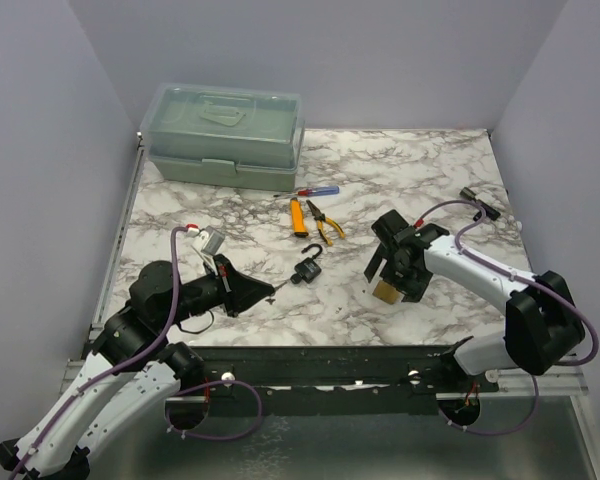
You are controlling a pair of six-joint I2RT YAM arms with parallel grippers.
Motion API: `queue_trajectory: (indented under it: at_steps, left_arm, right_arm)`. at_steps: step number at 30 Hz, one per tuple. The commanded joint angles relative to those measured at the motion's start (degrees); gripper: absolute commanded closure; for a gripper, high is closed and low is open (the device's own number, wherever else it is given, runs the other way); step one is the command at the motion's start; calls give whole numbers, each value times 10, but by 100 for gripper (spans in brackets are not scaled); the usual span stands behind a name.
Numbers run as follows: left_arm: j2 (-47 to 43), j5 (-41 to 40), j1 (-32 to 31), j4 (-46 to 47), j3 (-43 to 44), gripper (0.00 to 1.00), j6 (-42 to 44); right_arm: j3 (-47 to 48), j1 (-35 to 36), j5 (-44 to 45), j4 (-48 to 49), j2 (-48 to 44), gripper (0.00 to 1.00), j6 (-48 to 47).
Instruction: Unlock with the key
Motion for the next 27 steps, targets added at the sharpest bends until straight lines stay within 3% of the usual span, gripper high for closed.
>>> queue_trajectory:
  at_steps: [1,11,19,27]
  left_arm:
    - [7,-5,-3,-2,9,100,9]
    - [10,-7,-2,-2,9,100,9]
    - [14,-8,-2,-1,8,100,9]
    - [19,-4,4,-1,8,100,9]
  right_arm:
    - [-5,-9,37,14,27,0,-25]
    - [-35,-27,21,93,53,6,-84]
    - [-35,-32,22,100,76,17,-88]
    - [-20,-32,22,75,88,22,-78]
